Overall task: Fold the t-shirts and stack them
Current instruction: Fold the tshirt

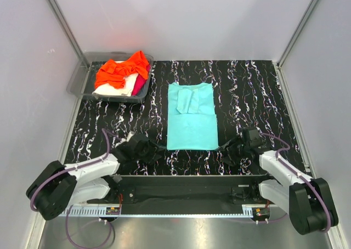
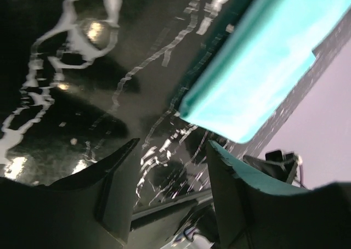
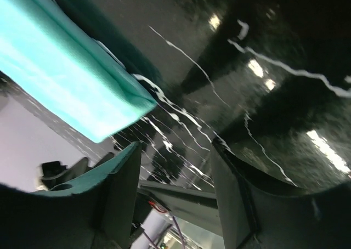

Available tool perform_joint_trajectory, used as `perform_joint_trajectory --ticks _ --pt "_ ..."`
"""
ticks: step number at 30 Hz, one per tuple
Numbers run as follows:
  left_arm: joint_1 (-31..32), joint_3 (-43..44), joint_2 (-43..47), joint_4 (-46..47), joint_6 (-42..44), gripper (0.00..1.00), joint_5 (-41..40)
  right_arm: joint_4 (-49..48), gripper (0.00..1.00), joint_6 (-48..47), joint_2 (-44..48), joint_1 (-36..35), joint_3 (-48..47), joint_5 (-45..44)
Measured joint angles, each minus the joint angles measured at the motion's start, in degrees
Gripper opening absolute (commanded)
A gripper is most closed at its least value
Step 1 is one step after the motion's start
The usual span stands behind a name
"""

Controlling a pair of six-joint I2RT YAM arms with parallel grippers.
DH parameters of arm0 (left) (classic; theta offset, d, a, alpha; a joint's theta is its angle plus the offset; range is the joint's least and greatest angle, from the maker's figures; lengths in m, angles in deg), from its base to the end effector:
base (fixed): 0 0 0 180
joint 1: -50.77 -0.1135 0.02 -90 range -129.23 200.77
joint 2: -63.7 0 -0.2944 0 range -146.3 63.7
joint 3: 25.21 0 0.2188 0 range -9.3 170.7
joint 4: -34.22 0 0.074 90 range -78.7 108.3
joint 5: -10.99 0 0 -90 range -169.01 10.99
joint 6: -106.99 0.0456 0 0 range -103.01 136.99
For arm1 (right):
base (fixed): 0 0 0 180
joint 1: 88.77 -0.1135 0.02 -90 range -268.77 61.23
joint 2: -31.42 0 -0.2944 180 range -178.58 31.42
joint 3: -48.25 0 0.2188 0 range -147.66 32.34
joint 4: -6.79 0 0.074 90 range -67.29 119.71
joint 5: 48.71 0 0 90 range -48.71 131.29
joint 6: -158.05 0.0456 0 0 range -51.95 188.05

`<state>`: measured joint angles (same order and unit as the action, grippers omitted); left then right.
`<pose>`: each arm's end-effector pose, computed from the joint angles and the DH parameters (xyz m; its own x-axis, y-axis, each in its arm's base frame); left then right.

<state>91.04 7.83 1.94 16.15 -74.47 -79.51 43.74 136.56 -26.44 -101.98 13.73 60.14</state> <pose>0.1181 -0.0995 0.1805 -0.6274 -0.7786 0.0111 -0.5723 0.4514 -0.6846 0.1157 0.0423 0.1743 -0.6560 0.7505 0.0796 0.6504 0.5088 0.5640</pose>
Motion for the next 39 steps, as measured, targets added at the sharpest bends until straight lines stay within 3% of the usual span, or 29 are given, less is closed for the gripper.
perform_joint_trajectory --ticks 15,28,32,37,39 --pt "3.34 1.95 -10.84 8.79 -8.52 0.51 -4.09 -14.80 0.54 3.56 -7.76 -0.31 0.44 -1.09" --pt "4.31 4.28 -15.34 9.46 -10.73 0.33 -4.85 -17.84 0.42 3.82 -11.41 -0.31 -0.22 -0.81" --pt "4.46 4.26 -15.58 9.31 -10.86 0.27 -5.20 -18.32 0.31 3.72 -12.31 -0.31 -0.24 -0.94" --pt "4.48 3.72 -16.11 10.34 -10.34 0.00 -5.77 -18.47 0.03 2.49 -13.51 -0.31 -0.37 -1.22" --pt "4.46 3.72 -16.06 10.75 -9.40 0.00 -5.95 -18.40 0.00 1.40 -13.86 -0.31 -0.63 -1.16"
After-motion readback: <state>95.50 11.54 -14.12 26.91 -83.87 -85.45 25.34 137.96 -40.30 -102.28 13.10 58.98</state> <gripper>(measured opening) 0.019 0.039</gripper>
